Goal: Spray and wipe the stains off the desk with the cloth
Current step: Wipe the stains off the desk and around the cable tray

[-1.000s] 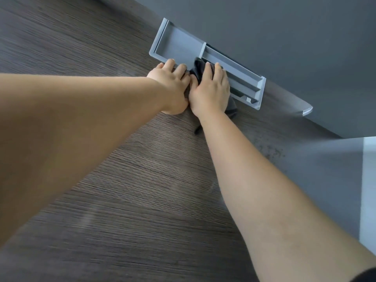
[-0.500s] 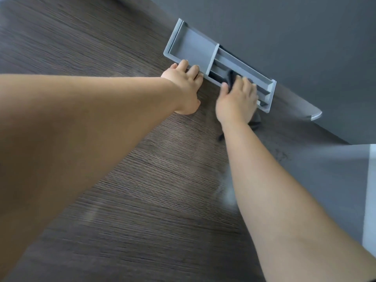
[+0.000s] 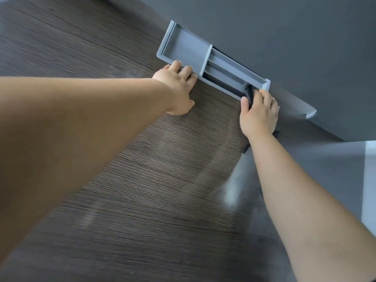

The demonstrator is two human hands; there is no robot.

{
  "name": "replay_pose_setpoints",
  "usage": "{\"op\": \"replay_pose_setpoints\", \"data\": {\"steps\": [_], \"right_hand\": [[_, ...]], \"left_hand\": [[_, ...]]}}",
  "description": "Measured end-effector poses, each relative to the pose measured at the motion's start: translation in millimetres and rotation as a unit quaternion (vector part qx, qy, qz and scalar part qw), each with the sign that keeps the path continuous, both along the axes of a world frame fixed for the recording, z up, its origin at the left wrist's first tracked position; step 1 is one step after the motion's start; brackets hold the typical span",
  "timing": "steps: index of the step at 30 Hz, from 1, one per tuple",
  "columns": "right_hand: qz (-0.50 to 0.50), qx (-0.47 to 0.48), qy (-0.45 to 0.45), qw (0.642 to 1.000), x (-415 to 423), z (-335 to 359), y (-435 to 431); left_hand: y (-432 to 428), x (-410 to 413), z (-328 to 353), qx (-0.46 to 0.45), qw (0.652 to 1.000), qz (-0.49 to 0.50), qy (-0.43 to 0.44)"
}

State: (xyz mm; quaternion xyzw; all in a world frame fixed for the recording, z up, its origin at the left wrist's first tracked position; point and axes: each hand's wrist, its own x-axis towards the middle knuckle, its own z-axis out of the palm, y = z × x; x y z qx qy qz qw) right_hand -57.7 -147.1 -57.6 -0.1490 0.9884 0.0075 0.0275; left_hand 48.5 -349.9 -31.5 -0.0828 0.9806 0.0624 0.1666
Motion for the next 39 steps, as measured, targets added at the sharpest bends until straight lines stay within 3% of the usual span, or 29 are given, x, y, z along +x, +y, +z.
{"op": "replay_pose_setpoints", "data": {"steps": [4, 10, 14, 20, 24, 28, 39], "right_hand": [[-0.047, -0.012, -0.007, 0.999, 7.7, -3.0, -25.3], [0.066, -0.013, -0.01, 0.998, 31.8, -6.5, -94.0], [0.108, -0.006, -0.018, 0.994, 22.4, -5.8, -62.9], [-0.015, -0.026, 0.002, 1.0, 5.3, -8.7, 9.2], [-0.146, -0.135, 0.04, 0.979, 10.1, -13.1, 4.2], [-0.236, -0.143, 0.016, 0.961, -4.5, -6.6, -15.6], [-0.05, -0.061, -0.044, 0.996, 10.0, -4.1, -121.0]], "left_hand": [[1.1, 0.0, -1.4, -0.008, 1.0, 0.0, 0.0], [2.0, -1.5, -3.2, -0.008, 1.0, 0.004, 0.003], [3.4, -1.9, 0.5, -0.013, 1.0, 0.004, -0.015], [3.1, -0.7, 3.0, -0.011, 1.0, 0.007, -0.016], [3.0, -0.6, 1.4, -0.007, 1.0, 0.005, -0.015], [2.6, -1.1, -2.3, -0.009, 1.0, 0.002, -0.008], [2.6, -0.4, -5.3, -0.016, 1.0, -0.006, 0.008]]}}
